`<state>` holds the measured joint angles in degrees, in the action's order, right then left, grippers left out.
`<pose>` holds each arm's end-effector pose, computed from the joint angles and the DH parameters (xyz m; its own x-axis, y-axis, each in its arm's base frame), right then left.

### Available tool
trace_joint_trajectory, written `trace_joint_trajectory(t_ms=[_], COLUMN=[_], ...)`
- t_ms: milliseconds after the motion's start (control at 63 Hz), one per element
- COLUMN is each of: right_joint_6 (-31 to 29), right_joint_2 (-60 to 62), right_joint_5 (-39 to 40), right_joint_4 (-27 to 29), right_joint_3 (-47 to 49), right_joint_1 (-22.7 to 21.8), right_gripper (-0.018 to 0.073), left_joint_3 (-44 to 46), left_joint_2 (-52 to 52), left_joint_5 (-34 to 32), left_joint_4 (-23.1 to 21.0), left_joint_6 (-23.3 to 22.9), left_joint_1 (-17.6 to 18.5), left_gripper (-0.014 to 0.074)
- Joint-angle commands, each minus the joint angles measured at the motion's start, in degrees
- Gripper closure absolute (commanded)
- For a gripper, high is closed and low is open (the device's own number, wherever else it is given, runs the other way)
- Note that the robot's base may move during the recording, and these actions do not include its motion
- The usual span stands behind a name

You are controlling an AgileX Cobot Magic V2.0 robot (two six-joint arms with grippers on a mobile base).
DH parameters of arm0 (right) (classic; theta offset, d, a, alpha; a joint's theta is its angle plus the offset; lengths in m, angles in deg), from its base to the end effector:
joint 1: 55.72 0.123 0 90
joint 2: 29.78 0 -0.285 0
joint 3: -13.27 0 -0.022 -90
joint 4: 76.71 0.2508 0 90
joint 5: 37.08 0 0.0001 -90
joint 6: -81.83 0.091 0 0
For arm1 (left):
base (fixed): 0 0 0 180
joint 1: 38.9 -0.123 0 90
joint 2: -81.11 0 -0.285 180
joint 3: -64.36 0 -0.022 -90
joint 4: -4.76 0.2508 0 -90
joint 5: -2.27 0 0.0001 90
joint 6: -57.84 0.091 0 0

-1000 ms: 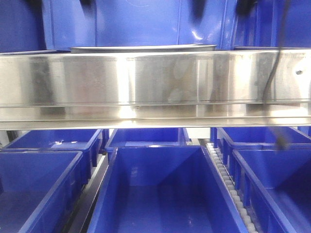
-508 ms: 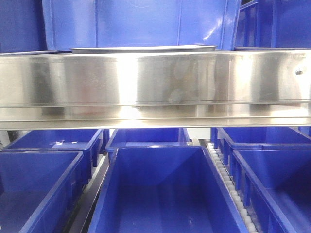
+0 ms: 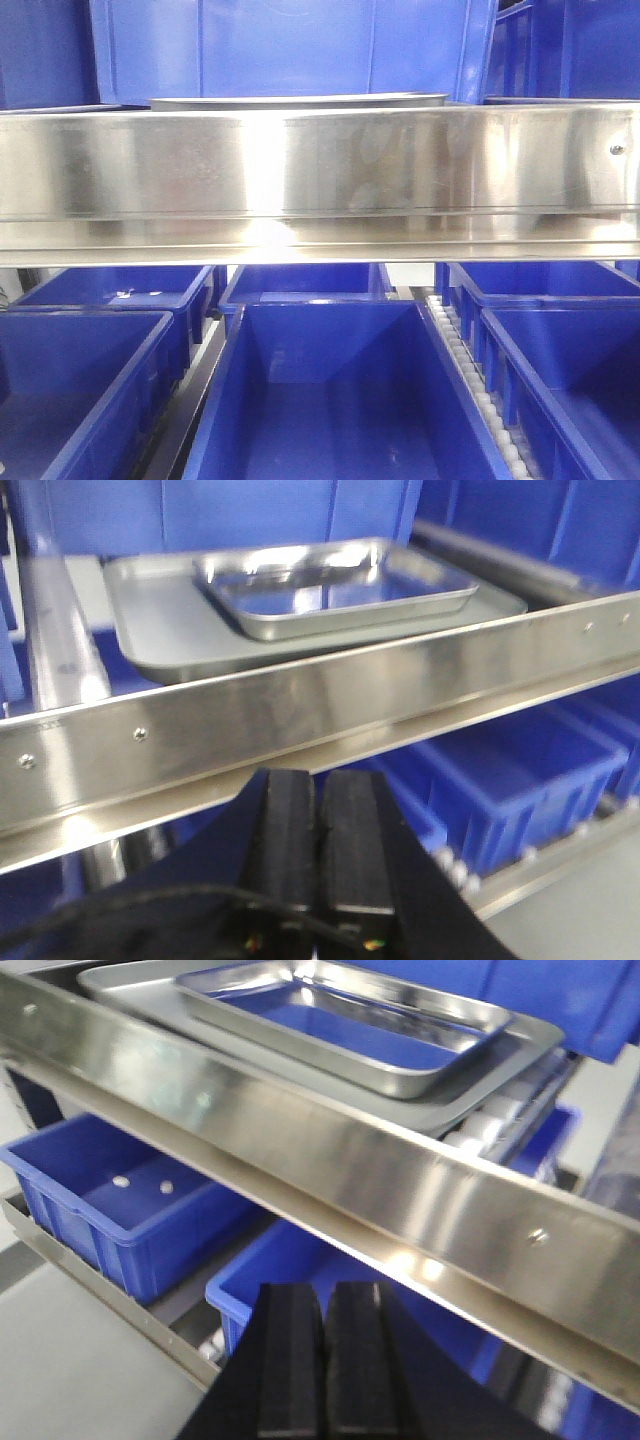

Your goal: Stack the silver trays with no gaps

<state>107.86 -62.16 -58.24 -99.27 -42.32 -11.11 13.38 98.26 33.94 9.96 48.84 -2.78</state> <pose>0.0765 0.0577 0.2791 -0.2658 -0.1446 -0.9531 -0.5812 0.8129 0.0388 0.0363 -0.0211 0.3055 -0.1795 0.0324 -0.9832 0.5383 0.8398 -0.0706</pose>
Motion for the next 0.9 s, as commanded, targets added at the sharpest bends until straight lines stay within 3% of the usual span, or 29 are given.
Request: trace_joint_trajectory(t_ms=[0,603,683,778,889], right_joint_6=[-0.57,-0.57,-0.57,-0.57,-0.57], right_joint_2=[3.21,4.52,4.52,4.52,4.52], right_joint_5=[10.15,12.73,12.73,12.73,12.73], right_joint_4=[-2.48,-2.48,-2.48,-2.48,-2.48], right_joint_3=[-2.95,-5.53,-5.53,-5.53,-5.53], right_joint_1=[-0.08,-0.08,-0.08,-0.08,-0.08], right_gripper=[0.0500,0.0500,0.0500,0.0500,0.0500], left_joint_3=[-1.64,-5.57,-6.12,-6.12,-8.32], left_joint_2=[-2.56,-4.96,-4.96,-4.96,-5.68], left_joint_5=[-9.69,-10.95,-10.95,-11.02,-15.04], left_joint_4=[0.12,0.12,-2.33,-3.14,-5.20], left_joint_6=[0.37,0.37,0.37,3.83,9.63], left_joint_1=[0.40,0.40,-0.07,-3.79,-13.01], left_gripper=[0.0644,0.0644,0.0645,0.0644,0.0644])
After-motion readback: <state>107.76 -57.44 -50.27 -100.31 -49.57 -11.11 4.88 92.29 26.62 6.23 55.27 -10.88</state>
